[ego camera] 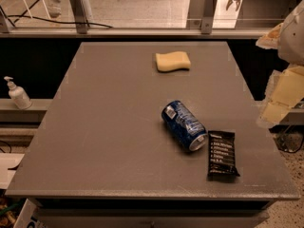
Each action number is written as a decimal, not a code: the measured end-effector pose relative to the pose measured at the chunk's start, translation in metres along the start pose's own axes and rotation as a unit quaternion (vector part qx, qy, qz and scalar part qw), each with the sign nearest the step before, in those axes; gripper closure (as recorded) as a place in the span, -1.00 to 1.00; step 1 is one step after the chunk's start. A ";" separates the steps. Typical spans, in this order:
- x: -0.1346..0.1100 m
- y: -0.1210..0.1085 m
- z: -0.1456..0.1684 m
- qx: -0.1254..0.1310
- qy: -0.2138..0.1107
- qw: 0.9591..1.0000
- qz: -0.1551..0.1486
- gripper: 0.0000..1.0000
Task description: Pick pepsi can
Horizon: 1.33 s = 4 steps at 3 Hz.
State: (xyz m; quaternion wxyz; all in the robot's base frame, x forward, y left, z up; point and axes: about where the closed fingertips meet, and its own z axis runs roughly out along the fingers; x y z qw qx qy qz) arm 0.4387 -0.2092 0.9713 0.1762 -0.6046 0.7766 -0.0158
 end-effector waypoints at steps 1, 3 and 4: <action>-0.019 0.006 0.017 0.003 -0.017 1.000 -0.004 -1.00; -0.041 0.034 0.061 0.006 0.008 0.999 0.043 -1.00; -0.050 0.042 0.084 0.002 0.015 0.997 0.073 -1.00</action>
Offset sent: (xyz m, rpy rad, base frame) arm -0.0004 0.0677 -0.0586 0.0141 0.0269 -0.1201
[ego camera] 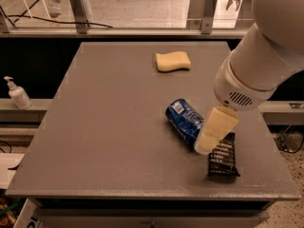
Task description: Pick pepsi can
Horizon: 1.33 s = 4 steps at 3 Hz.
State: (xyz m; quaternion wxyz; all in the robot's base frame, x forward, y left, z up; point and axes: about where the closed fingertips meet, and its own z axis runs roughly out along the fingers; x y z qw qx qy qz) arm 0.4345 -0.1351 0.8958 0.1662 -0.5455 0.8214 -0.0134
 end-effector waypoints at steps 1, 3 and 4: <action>-0.014 0.006 0.017 -0.011 -0.009 1.000 0.011 -1.00; -0.020 -0.001 0.048 -0.023 -0.015 0.999 0.019 -1.00; -0.014 -0.003 0.063 -0.028 -0.010 0.999 0.028 -1.00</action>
Offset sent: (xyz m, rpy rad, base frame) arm 0.0275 0.0402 -0.0464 0.0655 0.0337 0.0099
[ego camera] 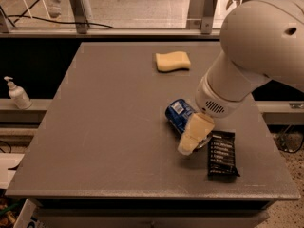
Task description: Pick pepsi can
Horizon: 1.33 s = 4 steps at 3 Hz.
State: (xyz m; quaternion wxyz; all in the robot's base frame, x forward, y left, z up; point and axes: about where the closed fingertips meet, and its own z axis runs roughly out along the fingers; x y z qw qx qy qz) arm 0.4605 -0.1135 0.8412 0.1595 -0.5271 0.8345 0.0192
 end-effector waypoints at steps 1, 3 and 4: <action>0.008 -0.002 0.011 -0.004 0.007 1.000 0.009 -0.92; 0.004 0.001 0.014 -0.013 0.000 1.000 0.012 -0.09; 0.000 0.003 0.008 -0.017 -0.008 1.000 0.010 0.38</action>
Offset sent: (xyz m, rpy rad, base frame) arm 0.0014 -0.0045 -0.0227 0.0209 0.0324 -0.0230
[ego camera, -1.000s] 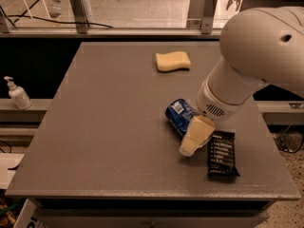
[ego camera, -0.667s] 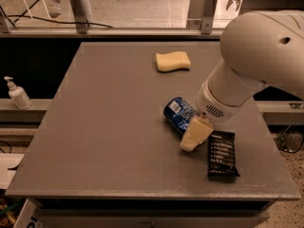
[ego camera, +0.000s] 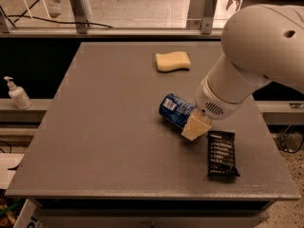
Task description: Pick pepsi can
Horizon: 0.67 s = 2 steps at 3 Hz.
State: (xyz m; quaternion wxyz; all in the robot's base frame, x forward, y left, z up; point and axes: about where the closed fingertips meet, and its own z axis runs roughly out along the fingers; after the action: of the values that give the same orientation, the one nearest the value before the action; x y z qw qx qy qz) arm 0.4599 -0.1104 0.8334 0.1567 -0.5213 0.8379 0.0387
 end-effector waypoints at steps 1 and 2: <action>-0.013 0.003 -0.011 -0.007 -0.014 1.000 -0.020 0.81; -0.035 0.004 -0.030 -0.018 -0.040 0.997 -0.059 1.00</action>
Offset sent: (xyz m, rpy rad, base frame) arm 0.0086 0.0427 0.0722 0.1085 -0.0626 0.2470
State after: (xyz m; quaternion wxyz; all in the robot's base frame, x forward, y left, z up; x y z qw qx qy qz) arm 0.4638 -0.0857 0.8724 0.1826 -0.5710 0.7978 0.0646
